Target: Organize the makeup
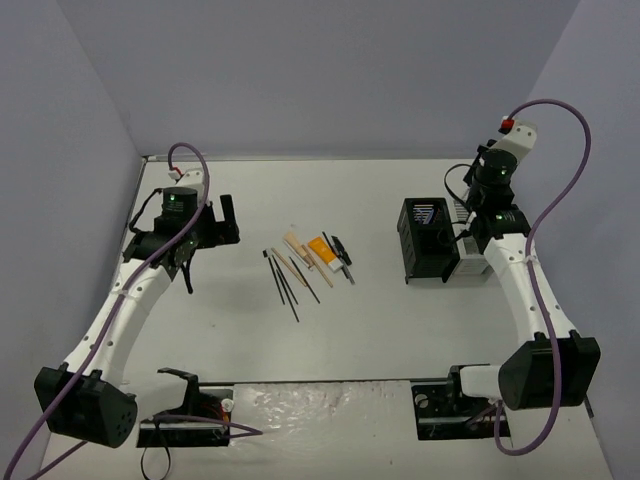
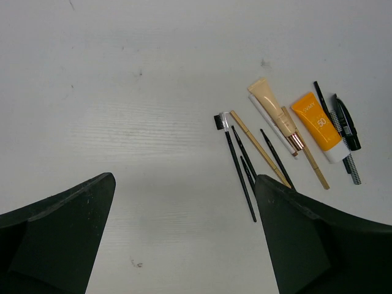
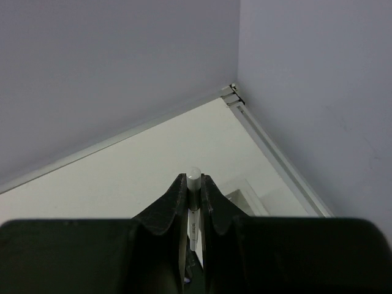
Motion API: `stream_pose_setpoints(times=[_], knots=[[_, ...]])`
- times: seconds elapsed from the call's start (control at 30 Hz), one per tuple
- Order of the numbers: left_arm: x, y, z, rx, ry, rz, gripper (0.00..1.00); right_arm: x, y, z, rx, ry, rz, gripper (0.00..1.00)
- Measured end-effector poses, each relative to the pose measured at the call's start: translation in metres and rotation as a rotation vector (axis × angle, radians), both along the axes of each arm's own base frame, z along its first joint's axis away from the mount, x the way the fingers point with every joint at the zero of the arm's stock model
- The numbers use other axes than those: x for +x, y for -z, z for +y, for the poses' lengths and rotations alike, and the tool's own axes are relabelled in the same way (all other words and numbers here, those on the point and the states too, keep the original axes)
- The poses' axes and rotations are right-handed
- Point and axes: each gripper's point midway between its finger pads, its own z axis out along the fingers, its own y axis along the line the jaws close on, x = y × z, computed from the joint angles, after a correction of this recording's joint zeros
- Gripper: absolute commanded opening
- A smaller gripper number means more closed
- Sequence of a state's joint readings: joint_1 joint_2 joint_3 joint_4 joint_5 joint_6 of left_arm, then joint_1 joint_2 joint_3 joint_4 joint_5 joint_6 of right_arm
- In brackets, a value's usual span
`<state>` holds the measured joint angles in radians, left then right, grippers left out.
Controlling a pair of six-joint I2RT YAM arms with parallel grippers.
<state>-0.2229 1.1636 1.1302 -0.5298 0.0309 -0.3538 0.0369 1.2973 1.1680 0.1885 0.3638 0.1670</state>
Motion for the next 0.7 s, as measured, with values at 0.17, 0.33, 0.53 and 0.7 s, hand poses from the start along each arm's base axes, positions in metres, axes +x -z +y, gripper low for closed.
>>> stream_pose_setpoints(times=[0.17, 0.33, 0.53, 0.7], knots=[[-0.001, 0.0, 0.012, -0.011, -0.036, 0.005, 0.97, 0.018, 0.035, -0.013, -0.017, 0.034, 0.074, 0.0], [-0.002, -0.005, 0.015, -0.015, -0.044, -0.011, 0.97, 0.024, 0.058, -0.028, -0.018, 0.067, 0.121, 0.0], [-0.002, -0.005, 0.016, -0.018, -0.044, -0.01, 0.97, 0.028, 0.079, -0.04, -0.014, 0.09, 0.155, 0.01], [-0.002, -0.004, 0.017, -0.02, -0.045, -0.005, 0.97, 0.034, 0.105, -0.041, -0.002, 0.075, 0.209, 0.1]])
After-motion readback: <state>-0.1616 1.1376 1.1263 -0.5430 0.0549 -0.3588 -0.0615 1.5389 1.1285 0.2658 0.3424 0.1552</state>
